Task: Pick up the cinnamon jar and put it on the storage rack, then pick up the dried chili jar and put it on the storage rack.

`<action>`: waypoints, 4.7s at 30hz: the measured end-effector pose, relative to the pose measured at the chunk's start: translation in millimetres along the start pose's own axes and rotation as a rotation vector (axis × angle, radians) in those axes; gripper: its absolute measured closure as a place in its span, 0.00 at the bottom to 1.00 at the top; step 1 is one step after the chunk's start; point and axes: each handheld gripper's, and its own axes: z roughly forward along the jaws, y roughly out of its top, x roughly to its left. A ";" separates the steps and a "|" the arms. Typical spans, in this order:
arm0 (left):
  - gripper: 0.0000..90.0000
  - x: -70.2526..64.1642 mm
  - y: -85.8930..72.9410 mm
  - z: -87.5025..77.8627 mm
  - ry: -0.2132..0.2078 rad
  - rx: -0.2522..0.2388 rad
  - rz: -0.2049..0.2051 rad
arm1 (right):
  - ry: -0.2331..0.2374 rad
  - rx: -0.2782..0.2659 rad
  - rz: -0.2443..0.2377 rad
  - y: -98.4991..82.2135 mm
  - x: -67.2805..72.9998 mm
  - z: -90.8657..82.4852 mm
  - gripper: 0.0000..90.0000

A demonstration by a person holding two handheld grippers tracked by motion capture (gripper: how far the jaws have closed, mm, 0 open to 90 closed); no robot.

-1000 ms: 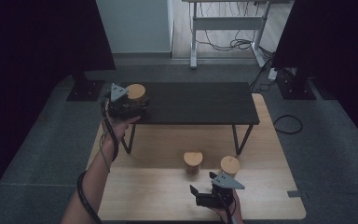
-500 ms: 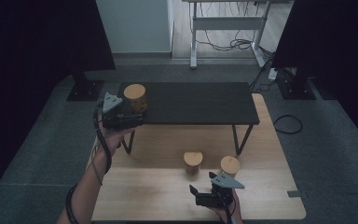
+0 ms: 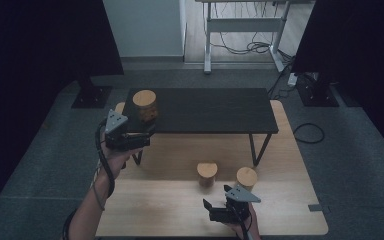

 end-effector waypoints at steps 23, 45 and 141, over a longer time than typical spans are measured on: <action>0.07 -16.9 -68.4 -23.6 -0.036 0.050 -0.004 | 0.005 0.011 -0.001 -0.8 2.1 2.2 0.07; 0.08 -22.0 -137.4 -29.9 -0.079 0.108 -0.161 | -0.027 0.022 0.008 -0.8 4.1 4.0 0.08; 0.09 -16.2 -155.1 -15.1 -0.130 0.178 -0.142 | -0.157 0.111 0.014 38.5 13.9 76.8 0.10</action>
